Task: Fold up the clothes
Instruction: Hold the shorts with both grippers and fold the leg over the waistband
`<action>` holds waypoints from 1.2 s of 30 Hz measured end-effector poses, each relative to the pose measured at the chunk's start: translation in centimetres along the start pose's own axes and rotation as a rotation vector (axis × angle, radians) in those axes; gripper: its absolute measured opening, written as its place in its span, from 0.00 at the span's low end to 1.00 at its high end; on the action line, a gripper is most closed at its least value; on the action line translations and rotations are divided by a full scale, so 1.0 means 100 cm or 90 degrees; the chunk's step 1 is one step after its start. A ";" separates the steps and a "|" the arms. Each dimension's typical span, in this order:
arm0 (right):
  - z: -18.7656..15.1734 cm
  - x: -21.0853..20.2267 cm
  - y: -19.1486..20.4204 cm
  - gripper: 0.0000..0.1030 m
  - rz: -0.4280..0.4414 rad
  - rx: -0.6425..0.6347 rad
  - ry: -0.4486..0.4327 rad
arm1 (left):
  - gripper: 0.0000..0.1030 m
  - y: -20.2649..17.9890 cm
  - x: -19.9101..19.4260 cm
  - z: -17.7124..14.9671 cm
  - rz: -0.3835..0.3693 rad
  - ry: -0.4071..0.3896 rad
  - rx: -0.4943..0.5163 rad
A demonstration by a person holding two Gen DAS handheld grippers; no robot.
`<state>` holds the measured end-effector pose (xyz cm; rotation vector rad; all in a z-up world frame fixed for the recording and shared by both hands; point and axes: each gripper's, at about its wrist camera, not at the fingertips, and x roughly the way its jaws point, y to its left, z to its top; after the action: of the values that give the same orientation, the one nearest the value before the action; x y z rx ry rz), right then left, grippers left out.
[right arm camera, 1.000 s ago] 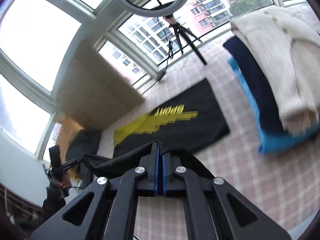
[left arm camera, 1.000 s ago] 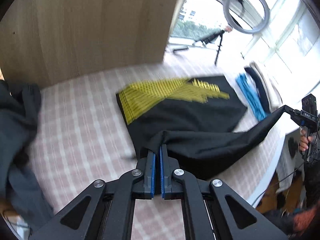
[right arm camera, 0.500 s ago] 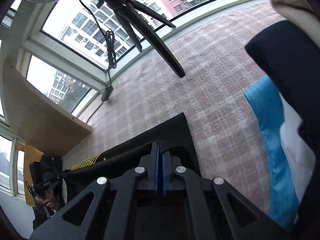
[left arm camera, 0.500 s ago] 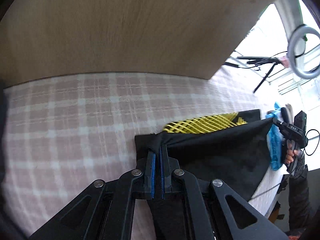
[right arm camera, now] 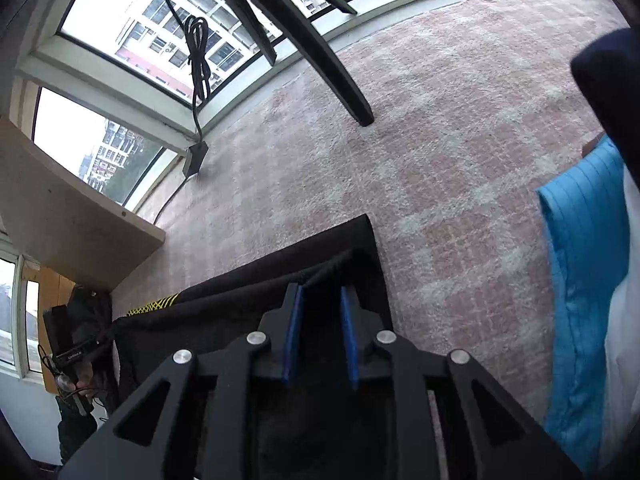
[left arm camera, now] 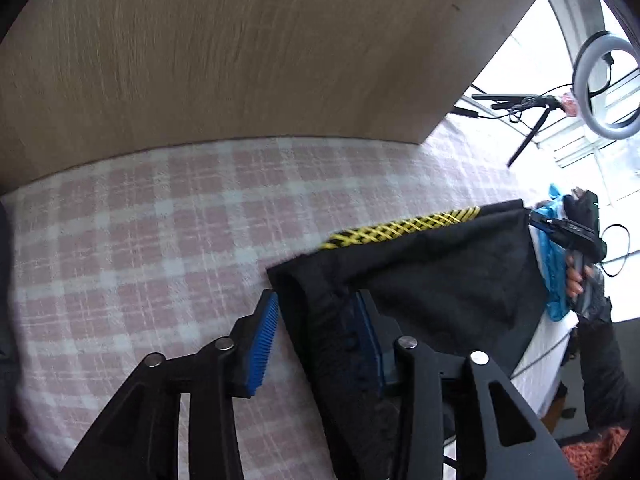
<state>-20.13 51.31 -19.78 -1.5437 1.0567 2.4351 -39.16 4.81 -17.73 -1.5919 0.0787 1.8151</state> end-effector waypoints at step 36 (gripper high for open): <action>0.000 0.016 0.035 0.34 -0.162 -0.251 0.030 | 0.02 -0.019 0.004 0.000 0.033 -0.039 0.072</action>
<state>-22.30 48.16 -19.33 -1.7201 0.3616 2.5347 -38.13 6.39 -17.33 -1.4671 0.1932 1.8642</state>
